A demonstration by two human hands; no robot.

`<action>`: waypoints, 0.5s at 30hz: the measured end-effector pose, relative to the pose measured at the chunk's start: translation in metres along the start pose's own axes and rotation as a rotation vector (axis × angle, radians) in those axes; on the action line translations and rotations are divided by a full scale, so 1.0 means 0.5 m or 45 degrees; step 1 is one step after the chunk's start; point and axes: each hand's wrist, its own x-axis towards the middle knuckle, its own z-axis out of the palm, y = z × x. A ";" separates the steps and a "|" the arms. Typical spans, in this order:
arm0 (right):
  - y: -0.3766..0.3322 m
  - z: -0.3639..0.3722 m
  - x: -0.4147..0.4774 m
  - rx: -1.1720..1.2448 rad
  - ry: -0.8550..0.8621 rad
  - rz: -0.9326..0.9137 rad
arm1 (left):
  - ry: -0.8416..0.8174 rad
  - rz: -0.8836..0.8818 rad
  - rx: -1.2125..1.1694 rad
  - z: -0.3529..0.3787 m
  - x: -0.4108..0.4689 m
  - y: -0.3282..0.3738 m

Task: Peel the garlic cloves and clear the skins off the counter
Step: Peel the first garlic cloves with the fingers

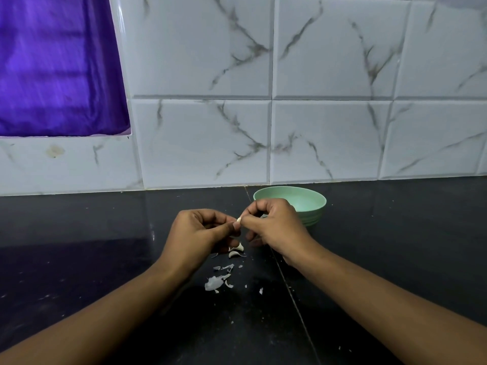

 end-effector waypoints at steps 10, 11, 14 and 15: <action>0.002 -0.005 0.001 0.238 -0.188 0.167 | 0.030 0.062 0.075 -0.002 -0.001 0.005; 0.000 -0.007 0.001 0.246 -0.210 0.175 | 0.033 0.064 0.082 -0.003 0.000 0.006; -0.003 -0.014 0.002 0.281 -0.250 0.201 | 0.036 0.068 0.097 -0.009 0.003 0.005; -0.004 -0.016 0.003 0.294 -0.250 0.208 | 0.039 0.069 0.100 -0.011 0.003 0.004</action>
